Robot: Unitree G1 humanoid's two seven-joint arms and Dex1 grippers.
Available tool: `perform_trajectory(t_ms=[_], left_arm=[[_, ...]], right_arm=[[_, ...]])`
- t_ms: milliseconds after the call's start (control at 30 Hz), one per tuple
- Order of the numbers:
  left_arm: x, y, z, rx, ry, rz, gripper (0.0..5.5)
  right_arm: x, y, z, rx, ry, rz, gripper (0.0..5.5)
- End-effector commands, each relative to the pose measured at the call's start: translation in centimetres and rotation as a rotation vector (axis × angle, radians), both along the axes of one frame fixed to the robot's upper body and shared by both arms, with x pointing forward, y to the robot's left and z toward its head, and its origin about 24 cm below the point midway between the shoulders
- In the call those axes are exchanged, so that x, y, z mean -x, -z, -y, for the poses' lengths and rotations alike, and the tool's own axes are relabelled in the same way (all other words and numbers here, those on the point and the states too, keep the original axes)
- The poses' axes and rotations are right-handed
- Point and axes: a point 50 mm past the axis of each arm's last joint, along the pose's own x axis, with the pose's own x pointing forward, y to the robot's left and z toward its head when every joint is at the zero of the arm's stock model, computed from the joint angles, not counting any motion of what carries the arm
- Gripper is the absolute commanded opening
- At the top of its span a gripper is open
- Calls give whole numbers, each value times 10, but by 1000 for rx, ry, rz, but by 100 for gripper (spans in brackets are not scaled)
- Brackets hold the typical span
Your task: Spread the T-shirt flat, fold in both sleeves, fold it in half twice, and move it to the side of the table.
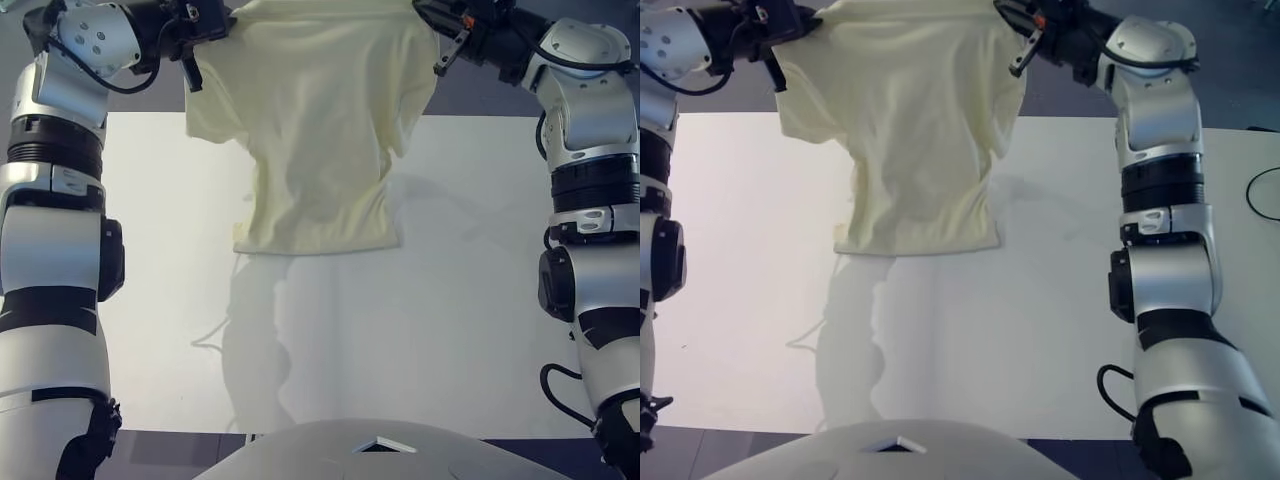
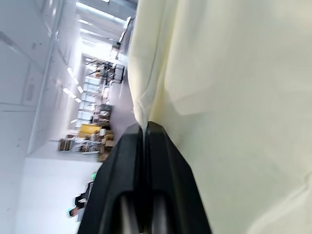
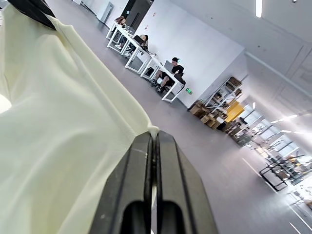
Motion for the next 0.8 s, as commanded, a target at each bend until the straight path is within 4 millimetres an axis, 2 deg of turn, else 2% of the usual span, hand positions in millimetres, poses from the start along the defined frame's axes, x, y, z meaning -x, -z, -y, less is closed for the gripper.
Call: perform_trajectory(t_ms=[33, 300, 433, 667, 800], left_arm=[[-7, -6, 6, -40, -48, 82, 1], [-18, -13, 23, -88, -130, 227, 1], [-19, -20, 24, -98, -162, 294, 1], [-13, -42, 23, -102, -144, 409, 1], [-7, -42, 23, -118, -59, 432, 1]], right_arm=[[-7, -12, 0, 14, 47, 62, 0], [-19, -18, 8, 48, 177, 134, 0], [-23, -24, 5, 45, 215, 173, 0], [-18, -49, 5, 15, 226, 291, 0], [-11, -46, 7, 48, 167, 295, 0]])
